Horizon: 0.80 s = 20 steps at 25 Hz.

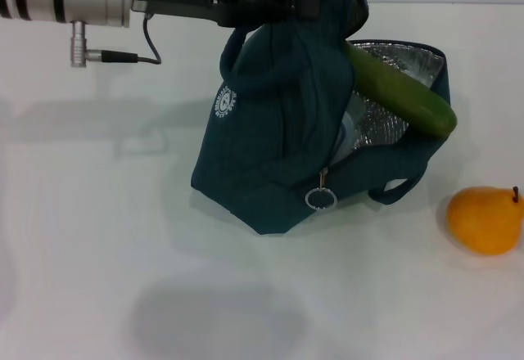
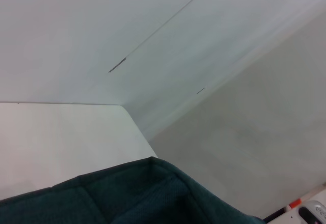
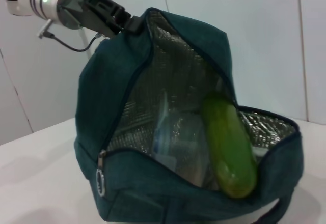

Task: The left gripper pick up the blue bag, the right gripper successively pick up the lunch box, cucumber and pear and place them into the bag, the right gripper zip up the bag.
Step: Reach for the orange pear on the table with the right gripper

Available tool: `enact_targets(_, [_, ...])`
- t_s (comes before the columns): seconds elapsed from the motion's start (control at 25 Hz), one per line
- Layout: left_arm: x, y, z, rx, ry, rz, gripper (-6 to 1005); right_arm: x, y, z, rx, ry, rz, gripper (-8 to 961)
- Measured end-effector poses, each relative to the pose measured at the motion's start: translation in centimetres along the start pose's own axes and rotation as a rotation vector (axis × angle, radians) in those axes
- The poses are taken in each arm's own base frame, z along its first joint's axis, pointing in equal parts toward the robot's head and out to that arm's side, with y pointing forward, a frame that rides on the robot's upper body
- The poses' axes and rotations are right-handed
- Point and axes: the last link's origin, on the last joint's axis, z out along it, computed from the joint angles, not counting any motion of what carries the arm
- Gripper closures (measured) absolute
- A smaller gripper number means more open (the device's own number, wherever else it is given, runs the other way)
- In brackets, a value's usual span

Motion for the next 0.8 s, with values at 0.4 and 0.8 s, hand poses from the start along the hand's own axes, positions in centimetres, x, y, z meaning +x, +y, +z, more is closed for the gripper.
enact_targets(0.4, [0.4, 0.1, 0.0, 0.003, 0.003, 0.009, 936, -0.2, 0.3, -1.4, -0.022, -0.017, 0.028, 938])
enact_targets(0.8, [0.4, -0.1, -0.1, 0.010, 0.008, 0.009, 936, -0.7, 0.1, 0.2, -0.063, 0.016, 0.027, 519])
